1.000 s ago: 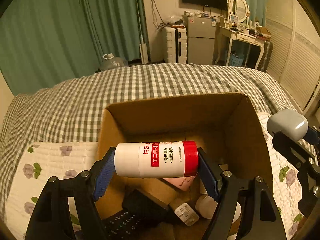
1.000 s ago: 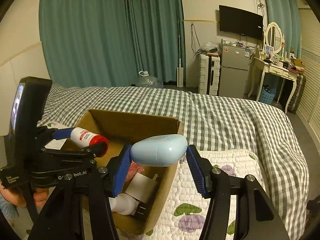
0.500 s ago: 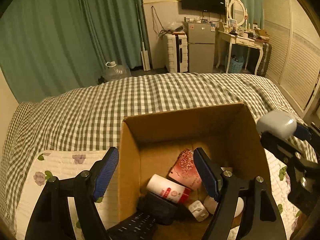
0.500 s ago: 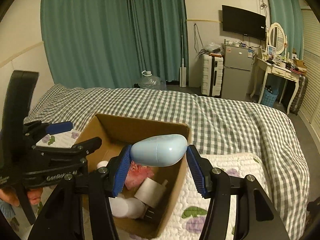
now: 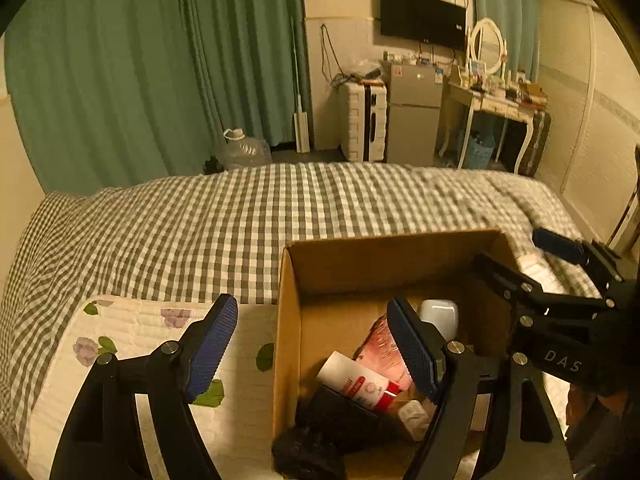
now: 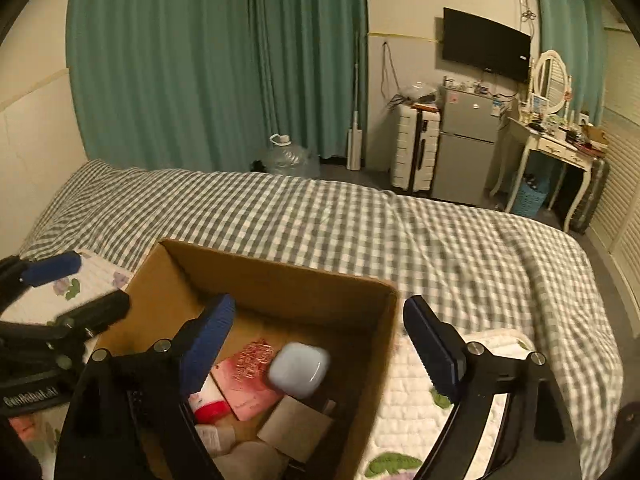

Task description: Organize rigid objects

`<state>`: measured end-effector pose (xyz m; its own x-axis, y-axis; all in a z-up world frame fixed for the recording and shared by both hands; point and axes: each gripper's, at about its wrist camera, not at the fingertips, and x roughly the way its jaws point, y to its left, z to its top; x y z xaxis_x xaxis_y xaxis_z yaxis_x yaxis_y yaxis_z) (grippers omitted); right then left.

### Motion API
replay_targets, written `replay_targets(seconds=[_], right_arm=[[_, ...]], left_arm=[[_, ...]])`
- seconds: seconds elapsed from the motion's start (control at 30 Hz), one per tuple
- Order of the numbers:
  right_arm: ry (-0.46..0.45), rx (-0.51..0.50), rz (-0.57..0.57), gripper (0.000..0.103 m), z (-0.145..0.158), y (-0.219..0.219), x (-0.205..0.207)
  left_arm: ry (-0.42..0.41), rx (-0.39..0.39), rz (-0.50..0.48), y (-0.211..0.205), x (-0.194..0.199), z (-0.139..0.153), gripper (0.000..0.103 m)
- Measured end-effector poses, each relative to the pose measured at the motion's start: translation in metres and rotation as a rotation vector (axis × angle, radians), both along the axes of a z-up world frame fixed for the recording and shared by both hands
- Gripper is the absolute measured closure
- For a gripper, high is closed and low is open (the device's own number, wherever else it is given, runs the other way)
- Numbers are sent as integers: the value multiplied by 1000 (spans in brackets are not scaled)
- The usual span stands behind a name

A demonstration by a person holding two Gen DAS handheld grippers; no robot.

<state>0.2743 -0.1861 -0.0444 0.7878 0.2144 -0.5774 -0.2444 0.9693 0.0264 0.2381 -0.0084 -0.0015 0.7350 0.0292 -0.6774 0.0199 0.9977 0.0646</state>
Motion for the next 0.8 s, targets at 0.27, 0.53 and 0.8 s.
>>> replay_targets(seconds=[0.27, 0.53, 0.8], right_arm=[[-114, 4, -85, 3, 72, -36, -74], [-273, 8, -146, 0, 156, -47, -172], [-385, 40, -172, 0, 171, -39, -230]], left_arm=[[-170, -29, -38, -13, -69, 75, 23], [-323, -58, -86, -20, -139, 129, 23], [-439, -50, -69, -7, -185, 142, 23]])
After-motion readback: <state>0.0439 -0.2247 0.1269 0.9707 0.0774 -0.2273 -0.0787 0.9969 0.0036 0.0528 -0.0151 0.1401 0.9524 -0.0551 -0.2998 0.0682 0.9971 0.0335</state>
